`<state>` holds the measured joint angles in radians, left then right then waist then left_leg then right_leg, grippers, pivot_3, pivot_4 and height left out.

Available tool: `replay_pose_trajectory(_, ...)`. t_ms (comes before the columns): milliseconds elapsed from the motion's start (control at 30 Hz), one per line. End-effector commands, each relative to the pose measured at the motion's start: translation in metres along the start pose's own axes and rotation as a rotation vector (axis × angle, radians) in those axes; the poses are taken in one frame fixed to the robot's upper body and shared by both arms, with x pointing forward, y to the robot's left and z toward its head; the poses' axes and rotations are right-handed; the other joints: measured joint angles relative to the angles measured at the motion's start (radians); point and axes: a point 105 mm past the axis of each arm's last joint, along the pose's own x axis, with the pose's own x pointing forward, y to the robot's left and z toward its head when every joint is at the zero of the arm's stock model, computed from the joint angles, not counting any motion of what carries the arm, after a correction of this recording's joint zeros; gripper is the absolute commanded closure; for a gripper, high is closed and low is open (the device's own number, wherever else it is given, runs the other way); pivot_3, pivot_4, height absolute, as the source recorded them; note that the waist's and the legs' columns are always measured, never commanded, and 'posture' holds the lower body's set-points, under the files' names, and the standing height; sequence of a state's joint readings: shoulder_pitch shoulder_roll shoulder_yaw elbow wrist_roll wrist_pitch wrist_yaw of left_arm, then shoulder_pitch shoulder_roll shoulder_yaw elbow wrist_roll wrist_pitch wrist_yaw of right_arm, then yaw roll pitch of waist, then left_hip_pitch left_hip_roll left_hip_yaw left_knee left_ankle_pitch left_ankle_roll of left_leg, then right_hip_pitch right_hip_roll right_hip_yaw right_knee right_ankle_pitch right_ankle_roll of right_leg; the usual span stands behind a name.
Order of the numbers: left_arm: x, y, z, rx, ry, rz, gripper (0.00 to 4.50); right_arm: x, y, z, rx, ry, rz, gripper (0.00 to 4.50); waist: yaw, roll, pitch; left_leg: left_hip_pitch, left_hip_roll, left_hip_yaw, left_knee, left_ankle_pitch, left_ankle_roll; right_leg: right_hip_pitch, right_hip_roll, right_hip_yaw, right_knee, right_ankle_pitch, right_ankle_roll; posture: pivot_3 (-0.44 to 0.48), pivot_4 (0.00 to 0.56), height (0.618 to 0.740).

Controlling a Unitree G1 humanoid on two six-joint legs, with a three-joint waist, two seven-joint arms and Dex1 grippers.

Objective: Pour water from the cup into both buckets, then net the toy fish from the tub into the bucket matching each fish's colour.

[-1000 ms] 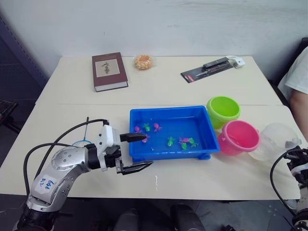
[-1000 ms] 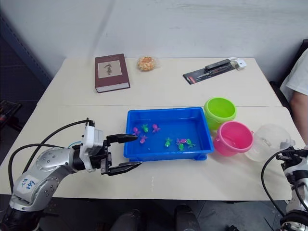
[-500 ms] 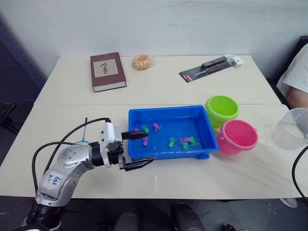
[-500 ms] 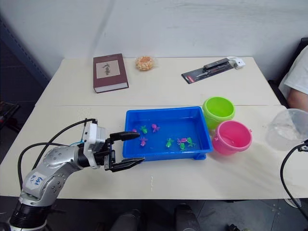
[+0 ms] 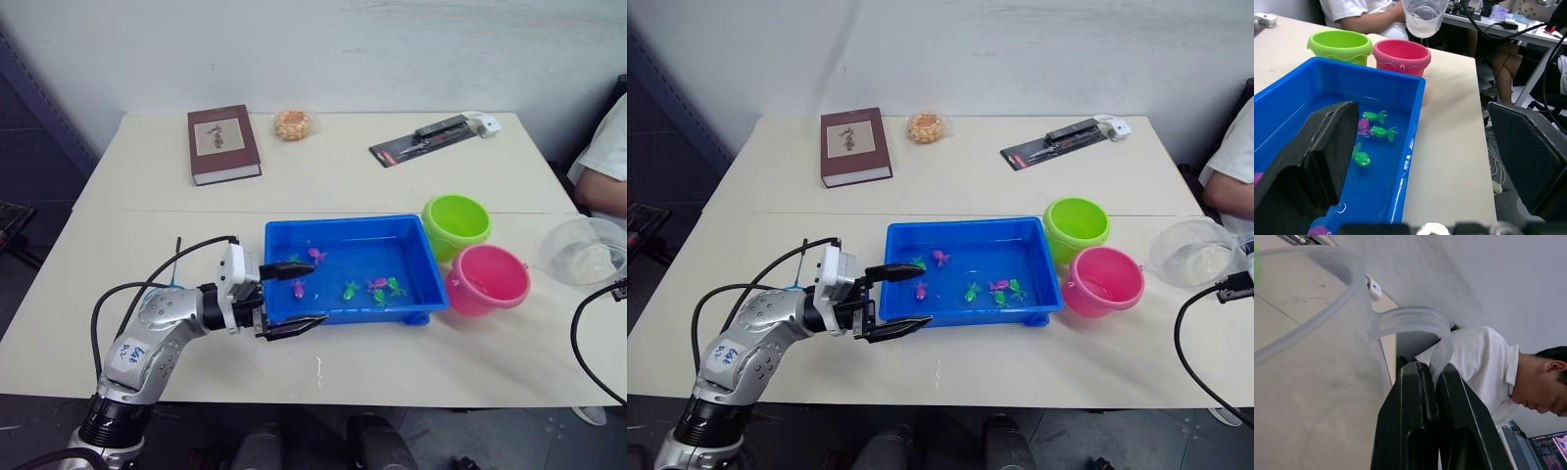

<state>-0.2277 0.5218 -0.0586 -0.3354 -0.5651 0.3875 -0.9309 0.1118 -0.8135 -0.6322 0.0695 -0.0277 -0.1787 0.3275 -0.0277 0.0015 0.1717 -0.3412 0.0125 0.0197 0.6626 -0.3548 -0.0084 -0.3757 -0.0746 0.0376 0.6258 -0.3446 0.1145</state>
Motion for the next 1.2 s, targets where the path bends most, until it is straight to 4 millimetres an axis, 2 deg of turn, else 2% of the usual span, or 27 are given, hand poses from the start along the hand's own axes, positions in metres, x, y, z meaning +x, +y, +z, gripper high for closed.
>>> replay_pose_trajectory(33,0.002,0.000,0.005,0.031,-0.018,-0.013,0.00,0.000,-0.008,0.018,-0.098,-0.070,-0.056,4.46,0.000,0.000,0.000,0.000,0.000,0.000,0.000,0.000,0.000,0.000,0.000,0.000,0.000,0.000,0.000,0.000,0.150,0.738)
replay_pose_trajectory(300,0.003,0.000,0.006,0.034,-0.022,-0.011,0.00,0.004,0.004,0.022,-0.131,-0.092,-0.048,4.46,0.000,0.000,0.000,0.000,0.000,0.000,0.000,0.000,0.000,0.000,0.000,0.000,0.000,0.000,0.000,0.000,0.150,0.738)
replay_pose_trajectory(600,0.003,-0.002,0.005,0.032,-0.021,-0.001,0.00,0.009,0.013,0.037,-0.276,-0.166,-0.027,4.46,0.000,0.000,0.000,0.000,0.000,0.000,0.000,0.000,0.000,0.000,0.000,0.000,0.000,0.000,0.000,0.000,0.150,0.738)
replay_pose_trajectory(1200,0.004,-0.001,0.006,0.032,-0.033,0.017,0.00,0.013,0.013,0.050,-0.417,-0.228,-0.089,4.46,-0.001,0.000,0.000,0.000,0.000,0.000,0.000,0.000,-0.001,0.000,0.001,0.000,0.000,0.000,0.000,0.000,0.150,0.738)
